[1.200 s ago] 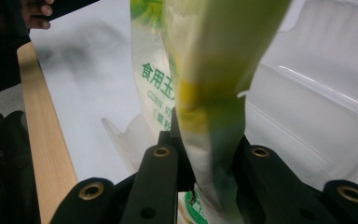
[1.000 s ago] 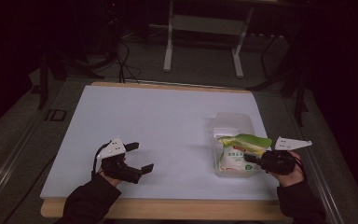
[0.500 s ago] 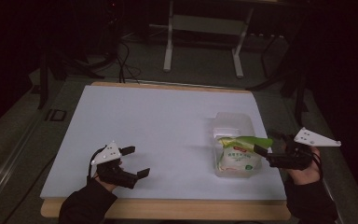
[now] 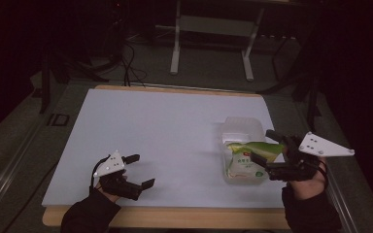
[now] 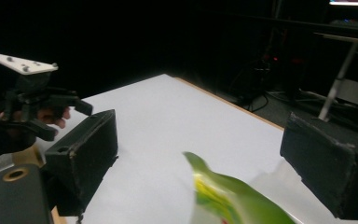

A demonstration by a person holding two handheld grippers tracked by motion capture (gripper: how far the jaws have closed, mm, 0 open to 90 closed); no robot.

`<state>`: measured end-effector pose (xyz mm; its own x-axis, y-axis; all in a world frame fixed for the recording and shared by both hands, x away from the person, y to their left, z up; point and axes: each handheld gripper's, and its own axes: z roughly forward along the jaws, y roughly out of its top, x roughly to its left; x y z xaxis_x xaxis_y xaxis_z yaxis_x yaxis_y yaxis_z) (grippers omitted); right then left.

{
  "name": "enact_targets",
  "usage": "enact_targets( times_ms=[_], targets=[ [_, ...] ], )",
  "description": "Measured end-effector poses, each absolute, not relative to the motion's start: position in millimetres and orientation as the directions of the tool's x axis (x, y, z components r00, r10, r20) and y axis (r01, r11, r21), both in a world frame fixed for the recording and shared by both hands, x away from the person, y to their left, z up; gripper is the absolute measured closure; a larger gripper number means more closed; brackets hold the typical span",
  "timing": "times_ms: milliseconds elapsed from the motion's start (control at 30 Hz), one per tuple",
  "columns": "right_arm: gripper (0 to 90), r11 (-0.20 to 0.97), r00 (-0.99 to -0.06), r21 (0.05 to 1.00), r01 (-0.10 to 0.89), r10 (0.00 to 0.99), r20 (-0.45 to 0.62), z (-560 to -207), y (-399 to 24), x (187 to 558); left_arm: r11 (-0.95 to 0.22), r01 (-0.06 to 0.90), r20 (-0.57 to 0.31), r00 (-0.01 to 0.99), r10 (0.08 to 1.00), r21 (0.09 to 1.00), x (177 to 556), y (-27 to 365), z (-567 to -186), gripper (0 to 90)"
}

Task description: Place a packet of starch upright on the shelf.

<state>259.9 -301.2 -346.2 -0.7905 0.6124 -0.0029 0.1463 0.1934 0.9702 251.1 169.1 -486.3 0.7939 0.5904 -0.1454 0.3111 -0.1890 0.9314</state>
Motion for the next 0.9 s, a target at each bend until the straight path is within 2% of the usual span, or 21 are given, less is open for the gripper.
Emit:
enact_targets(
  times_ms=[367,733,900],
  targets=[
    [10.9,0.211,-0.867,0.967,0.141,0.497,0.018,-368.1,-255.0,253.5,-0.187,0.298,-0.136,0.797,0.589,0.936,250.3,172.3,-488.4,0.1],
    [10.8,0.235,-0.884,0.96,0.151,0.466,0.025,-396.4,-238.0,248.4,-0.184,0.287,-0.129,0.799,0.587,0.94,249.3,172.6,-488.3,0.1],
    [10.9,0.241,-0.896,0.953,0.184,0.439,0.062,-416.6,-232.1,245.2,-0.188,0.279,-0.121,0.803,0.584,0.942,248.5,172.3,-488.3,0.1]
  ],
)
